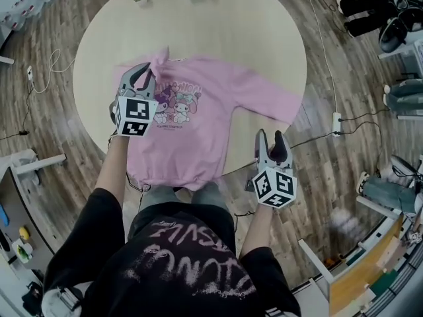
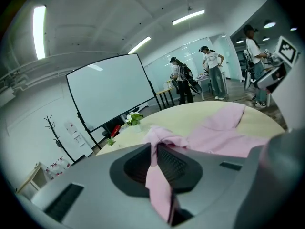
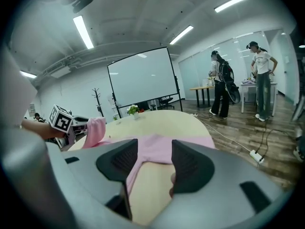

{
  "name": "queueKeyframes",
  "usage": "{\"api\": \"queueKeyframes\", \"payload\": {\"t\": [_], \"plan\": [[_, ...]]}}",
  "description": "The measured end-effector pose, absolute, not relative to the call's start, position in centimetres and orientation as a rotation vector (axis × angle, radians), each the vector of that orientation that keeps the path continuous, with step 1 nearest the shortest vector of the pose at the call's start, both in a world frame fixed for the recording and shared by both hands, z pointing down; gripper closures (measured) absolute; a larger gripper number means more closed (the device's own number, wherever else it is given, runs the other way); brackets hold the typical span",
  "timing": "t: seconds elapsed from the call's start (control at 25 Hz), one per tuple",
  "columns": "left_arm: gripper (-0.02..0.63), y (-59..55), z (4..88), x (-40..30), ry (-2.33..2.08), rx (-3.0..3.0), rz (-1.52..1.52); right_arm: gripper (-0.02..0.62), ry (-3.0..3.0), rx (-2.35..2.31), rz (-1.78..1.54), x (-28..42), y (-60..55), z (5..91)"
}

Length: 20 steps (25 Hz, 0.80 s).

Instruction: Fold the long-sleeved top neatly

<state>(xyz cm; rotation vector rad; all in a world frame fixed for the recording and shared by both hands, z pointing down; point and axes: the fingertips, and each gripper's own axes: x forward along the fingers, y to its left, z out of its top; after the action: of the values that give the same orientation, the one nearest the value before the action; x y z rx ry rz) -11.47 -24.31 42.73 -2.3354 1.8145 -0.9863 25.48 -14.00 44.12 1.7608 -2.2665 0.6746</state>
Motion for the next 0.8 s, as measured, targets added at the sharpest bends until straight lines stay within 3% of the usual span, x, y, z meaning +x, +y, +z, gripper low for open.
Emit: {"api": "queueKeyframes", "payload": {"t": [0.44,0.8], "plan": [[0.492,-25.4,51.0,-3.3,1.634,-2.416,-1.234,0.367,-2.163,1.814,0.728,32.9,-12.5,47.0],[0.445,-25.6,53.0,1.2,1.557,-2.531,-1.247,0.366,-2.145,1.824,0.767,34.9,-12.0,48.4]]}}
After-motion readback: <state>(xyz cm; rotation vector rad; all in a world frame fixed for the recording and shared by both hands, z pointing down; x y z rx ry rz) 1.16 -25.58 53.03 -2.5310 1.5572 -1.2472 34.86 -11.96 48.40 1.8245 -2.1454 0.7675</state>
